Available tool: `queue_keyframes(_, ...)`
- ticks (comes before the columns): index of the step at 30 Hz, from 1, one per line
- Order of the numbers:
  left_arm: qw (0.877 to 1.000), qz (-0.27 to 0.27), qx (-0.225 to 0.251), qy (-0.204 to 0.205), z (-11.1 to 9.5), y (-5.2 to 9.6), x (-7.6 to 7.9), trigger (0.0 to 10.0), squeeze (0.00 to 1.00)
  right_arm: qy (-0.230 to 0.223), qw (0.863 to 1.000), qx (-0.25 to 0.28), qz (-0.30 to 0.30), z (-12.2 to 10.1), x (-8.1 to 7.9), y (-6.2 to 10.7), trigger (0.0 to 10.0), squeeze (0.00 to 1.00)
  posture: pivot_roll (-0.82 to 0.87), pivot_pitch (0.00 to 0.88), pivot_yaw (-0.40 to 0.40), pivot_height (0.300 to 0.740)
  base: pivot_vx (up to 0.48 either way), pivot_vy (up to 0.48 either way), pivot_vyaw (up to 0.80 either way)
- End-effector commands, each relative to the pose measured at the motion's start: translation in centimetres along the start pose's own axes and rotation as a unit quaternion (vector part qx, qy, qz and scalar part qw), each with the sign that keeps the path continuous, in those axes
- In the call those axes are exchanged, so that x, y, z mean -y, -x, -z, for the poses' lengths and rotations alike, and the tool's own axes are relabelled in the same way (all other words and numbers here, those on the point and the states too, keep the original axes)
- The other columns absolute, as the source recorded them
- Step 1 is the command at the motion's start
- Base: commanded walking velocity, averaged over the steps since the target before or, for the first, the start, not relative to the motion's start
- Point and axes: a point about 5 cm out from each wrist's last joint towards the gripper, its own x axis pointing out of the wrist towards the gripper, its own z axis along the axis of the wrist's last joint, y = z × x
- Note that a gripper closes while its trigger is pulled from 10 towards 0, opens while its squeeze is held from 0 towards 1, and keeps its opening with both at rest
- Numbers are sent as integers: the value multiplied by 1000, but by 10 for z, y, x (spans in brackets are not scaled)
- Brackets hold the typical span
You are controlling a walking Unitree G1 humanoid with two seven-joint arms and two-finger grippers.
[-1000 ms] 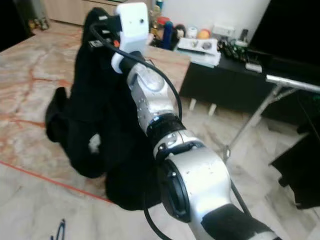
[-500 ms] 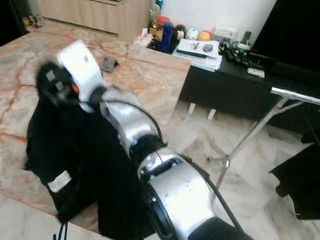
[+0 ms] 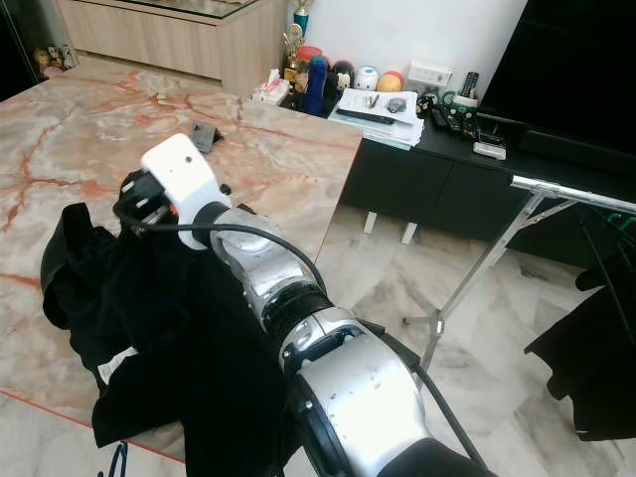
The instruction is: Hang hanger
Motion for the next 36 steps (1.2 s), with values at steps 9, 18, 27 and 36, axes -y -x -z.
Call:
queue_keyframes(9,999,6,-43,3,21,5,5,10000,0,27,986,-23,164,-29,49,7,10000,0,98,146,-137,740,0,0,0)
queue_keyframes(18,999,2,-42,9,21,5,11,10000,0,-62,992,77,78,-94,-8,-21,10000,0,155,144,-153,740,0,0,0)
queue_keyframes(27,999,-3,-53,6,27,7,6,10000,0,-78,986,130,-71,-118,-67,-30,10000,0,145,155,-149,740,0,0,0)
queue_keyframes(36,998,6,-58,-2,30,8,6,10000,0,-12,986,-16,-165,-34,-96,-27,10000,0,120,159,-140,740,0,0,0)
